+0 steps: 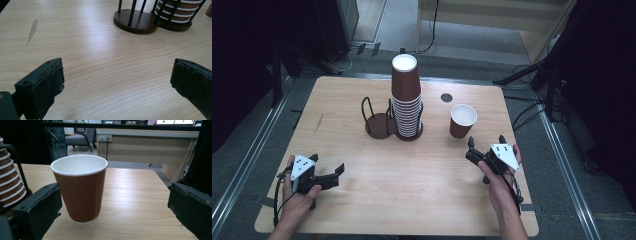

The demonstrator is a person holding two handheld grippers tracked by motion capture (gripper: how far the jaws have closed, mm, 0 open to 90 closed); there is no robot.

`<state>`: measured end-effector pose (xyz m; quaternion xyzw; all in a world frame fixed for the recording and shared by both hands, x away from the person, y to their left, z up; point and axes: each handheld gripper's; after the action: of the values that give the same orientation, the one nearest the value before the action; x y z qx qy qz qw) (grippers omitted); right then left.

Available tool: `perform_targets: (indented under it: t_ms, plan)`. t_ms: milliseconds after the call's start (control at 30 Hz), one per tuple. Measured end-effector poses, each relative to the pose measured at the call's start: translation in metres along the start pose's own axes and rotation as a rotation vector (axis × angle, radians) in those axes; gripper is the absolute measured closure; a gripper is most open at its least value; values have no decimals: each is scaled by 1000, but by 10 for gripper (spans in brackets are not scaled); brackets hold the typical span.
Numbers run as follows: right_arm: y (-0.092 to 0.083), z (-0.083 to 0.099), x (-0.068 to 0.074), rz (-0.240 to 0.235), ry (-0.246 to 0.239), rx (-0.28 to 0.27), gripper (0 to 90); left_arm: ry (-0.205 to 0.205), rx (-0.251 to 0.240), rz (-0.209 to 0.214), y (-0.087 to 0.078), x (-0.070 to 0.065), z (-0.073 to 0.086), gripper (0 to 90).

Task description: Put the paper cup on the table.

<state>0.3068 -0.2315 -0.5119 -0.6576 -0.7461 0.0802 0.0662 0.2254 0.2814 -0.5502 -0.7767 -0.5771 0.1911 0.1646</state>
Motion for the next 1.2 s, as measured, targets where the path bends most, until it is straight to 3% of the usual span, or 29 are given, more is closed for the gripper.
perform_targets:
  t_ms: [300, 1200]
  plan:
    - [-11, 10, -15, 33, 11, 12, 0, 0, 1, 1, 0, 0, 0, 0]
    - [-37, 28, -42, 75, 15, 38, 0, 4, 6, -3, 0, 0, 0, 0]
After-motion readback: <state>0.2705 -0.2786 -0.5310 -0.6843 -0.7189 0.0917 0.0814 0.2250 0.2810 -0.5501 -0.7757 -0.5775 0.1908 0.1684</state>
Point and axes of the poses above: each handheld gripper's, and its own axes: y roughly forward along the jaws, z roughly out of its underside, x roughly to its left, and after that the axes turned 3 degrees about x, right-handed
